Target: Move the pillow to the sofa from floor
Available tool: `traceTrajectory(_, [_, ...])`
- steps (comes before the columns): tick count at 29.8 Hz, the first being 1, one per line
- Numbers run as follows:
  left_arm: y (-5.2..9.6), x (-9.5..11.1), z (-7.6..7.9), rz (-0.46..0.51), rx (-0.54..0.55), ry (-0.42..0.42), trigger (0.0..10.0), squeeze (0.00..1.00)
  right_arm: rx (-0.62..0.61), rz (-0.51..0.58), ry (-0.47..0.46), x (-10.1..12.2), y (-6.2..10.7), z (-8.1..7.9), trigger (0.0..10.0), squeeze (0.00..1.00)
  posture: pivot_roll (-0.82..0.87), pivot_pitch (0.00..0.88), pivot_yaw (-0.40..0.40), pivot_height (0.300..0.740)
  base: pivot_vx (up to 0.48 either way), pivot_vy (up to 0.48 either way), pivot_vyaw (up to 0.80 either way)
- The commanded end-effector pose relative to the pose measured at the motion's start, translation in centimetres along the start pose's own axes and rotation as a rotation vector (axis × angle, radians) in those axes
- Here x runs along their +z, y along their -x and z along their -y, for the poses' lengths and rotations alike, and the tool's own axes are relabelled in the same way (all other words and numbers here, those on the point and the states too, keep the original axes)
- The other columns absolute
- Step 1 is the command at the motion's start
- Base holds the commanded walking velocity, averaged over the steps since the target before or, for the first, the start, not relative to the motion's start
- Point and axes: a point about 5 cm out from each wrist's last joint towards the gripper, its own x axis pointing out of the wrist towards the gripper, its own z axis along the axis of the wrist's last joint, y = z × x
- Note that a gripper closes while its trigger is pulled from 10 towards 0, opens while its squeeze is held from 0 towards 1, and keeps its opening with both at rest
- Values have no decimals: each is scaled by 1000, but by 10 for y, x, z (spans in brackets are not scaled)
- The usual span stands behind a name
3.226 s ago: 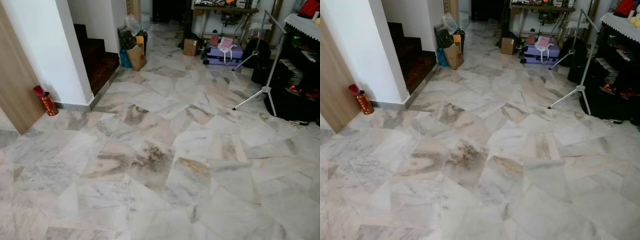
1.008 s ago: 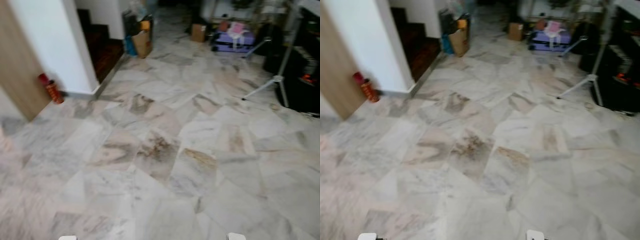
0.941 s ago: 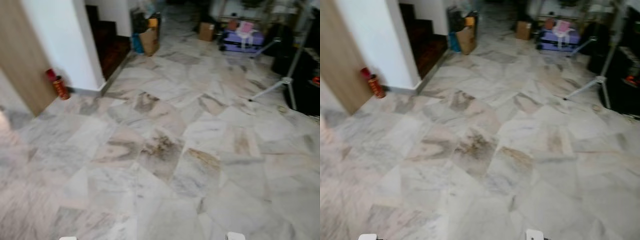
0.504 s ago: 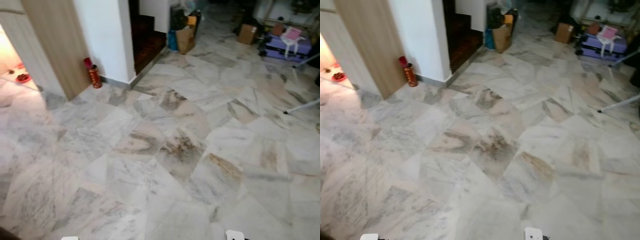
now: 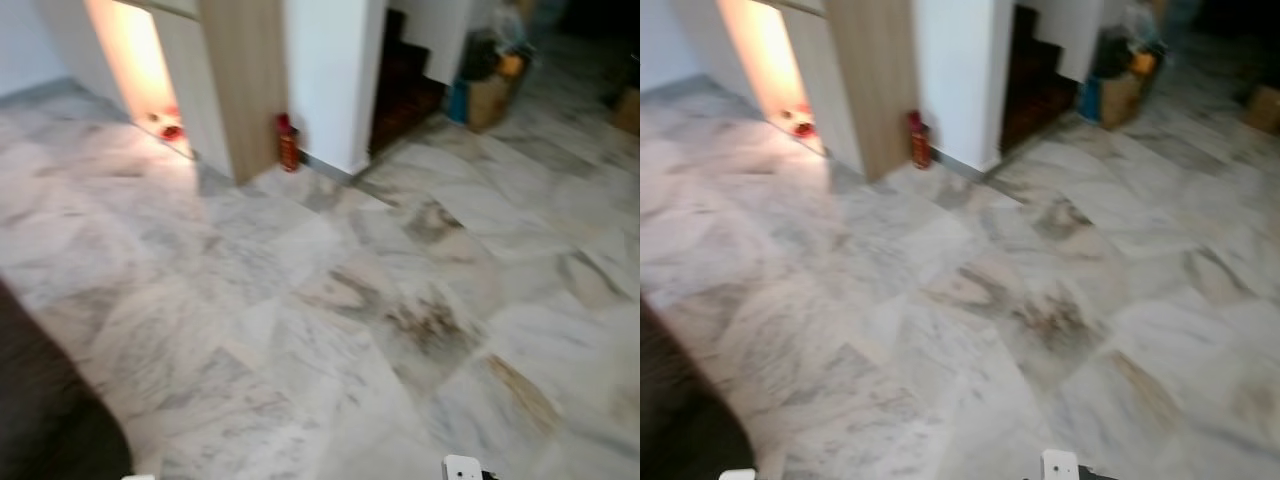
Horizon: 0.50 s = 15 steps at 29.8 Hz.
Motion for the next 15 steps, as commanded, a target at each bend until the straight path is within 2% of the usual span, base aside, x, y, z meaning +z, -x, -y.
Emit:
traceTrajectory(1, [3,-11,-6,-38,24,18,10000,0,-6,-24,2,-7,1,1,10000,0,23,93,6,740,0,0,800])
traceTrajectory(15, [4,-13,-7,-40,28,22,10000,0,-12,-31,0,-9,2,1,10000,0,12,61,18,740,0,0,800])
